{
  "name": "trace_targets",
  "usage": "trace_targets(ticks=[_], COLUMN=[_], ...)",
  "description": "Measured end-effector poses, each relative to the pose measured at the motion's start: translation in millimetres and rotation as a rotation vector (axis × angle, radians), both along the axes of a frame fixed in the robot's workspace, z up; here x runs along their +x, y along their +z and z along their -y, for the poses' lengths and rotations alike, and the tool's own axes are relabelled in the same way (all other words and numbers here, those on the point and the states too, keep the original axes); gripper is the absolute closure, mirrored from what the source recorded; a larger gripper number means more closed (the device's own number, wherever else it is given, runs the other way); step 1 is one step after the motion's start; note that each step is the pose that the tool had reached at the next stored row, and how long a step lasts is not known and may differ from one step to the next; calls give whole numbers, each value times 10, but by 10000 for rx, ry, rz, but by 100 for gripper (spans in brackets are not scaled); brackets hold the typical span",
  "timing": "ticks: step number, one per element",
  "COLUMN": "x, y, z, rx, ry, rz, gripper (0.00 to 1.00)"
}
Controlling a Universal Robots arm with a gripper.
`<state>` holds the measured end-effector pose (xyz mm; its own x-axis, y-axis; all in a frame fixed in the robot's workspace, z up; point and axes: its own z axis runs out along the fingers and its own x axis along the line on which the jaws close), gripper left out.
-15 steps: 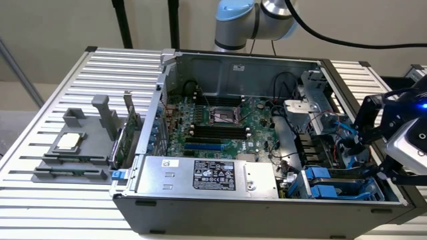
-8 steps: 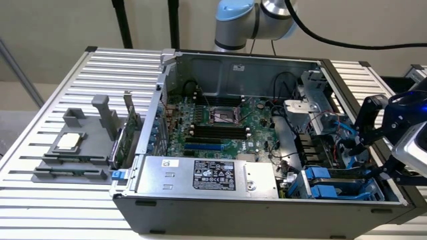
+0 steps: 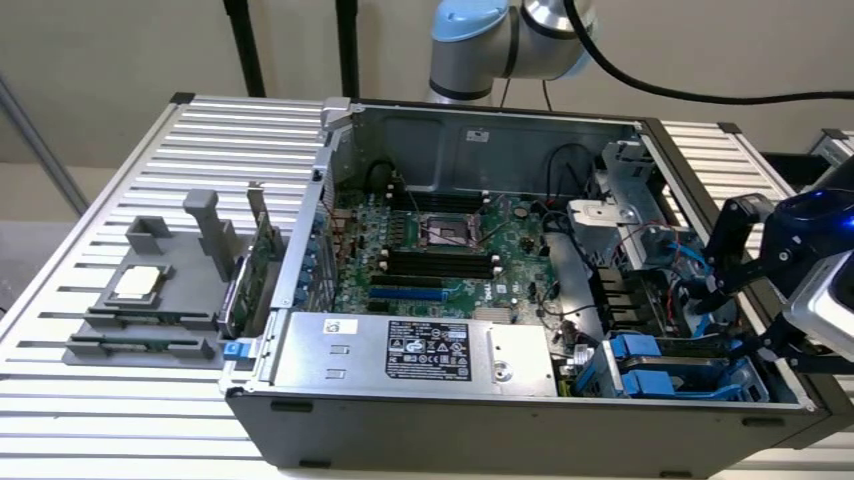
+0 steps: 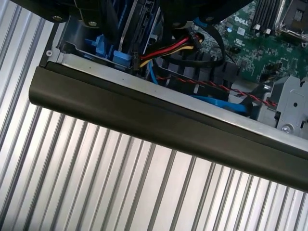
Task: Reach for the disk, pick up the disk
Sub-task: 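Pick up the disk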
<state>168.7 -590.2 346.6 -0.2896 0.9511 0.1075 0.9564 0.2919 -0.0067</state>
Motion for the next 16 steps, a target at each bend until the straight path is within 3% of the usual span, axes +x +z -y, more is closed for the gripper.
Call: trace_targets(ticks=[9,12,13,16], x=[9,19,24,49], y=[-34,-34,-33,-34], z=[-46,-51,-53,-53], rx=[2,-1,-1,0], ry=[4,6,10,35], rz=[2,2,2,2], gripper=[52,54,61,61])
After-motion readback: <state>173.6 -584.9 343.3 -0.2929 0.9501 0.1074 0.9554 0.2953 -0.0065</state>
